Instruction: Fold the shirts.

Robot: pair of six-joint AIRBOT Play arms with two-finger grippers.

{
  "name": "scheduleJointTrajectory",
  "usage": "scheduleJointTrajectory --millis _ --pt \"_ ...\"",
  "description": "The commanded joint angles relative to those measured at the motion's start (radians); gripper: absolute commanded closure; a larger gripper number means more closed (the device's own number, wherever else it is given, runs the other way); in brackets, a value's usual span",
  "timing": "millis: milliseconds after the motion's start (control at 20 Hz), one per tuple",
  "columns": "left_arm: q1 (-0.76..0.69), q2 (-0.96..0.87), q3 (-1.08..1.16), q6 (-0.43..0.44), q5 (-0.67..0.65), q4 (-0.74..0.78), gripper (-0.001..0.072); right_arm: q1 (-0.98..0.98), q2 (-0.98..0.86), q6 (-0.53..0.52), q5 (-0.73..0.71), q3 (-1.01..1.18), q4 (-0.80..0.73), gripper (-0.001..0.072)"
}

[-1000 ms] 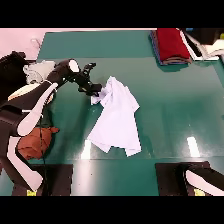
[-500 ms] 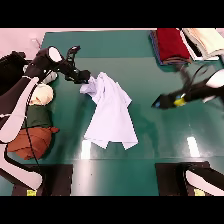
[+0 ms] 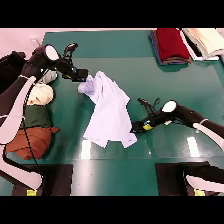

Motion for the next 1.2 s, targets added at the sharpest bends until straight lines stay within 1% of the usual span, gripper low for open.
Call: scheduleJointTrajectory --millis 0,100,250,350,550,700,800,900,1000,1100,1150 --pt "0.001 0.027 0.003 -0.001 -0.013 0.037 0.0679 0.063 -0.039 0.002 -0.044 0.073 -0.059 0.0698" --pt "0.001 0.103 0.014 -0.002 0.0 0.14 0.068 0.02 0.033 0.01 -0.011 0.144 -0.133 0.0698" --pt "0.001 0.293 0.057 -0.002 0.032 0.316 0.0679 -0.111 0.207 0.051 0.089 0.318 -0.276 0.0698" --pt "0.001 0.428 0.103 0.0 0.039 0.375 0.068 -0.219 0.329 0.054 0.148 0.471 -0.317 0.0698" --pt "0.001 0.694 0.19 0.001 0.038 0.365 0.0679 -0.397 0.496 0.054 0.228 0.772 -0.314 0.0699" --pt "0.001 0.867 0.195 0.001 0.039 0.326 0.068 -0.497 0.579 0.054 0.256 0.911 -0.316 0.0699" --pt "0.001 0.943 0.195 0.002 0.047 0.32 0.068 -0.574 0.606 0.054 0.289 0.989 -0.316 0.0699" --pt "0.001 0.978 0.195 0.001 0.037 0.32 0.068 -0.668 0.595 0.055 0.341 1.069 -0.312 0.0699" --pt "0.001 0.961 0.185 0.001 -0.011 0.294 0.068 -0.732 0.556 0.065 0.41 1.117 -0.304 0.0699" --pt "0.001 0.904 0.134 0.006 -0.045 0.239 0.068 -0.739 0.497 0.067 0.454 1.122 -0.303 0.07" --pt "0.001 0.867 0.088 0.029 -0.047 0.196 0.068 -0.723 0.454 0.076 0.475 1.121 -0.307 0.0699"
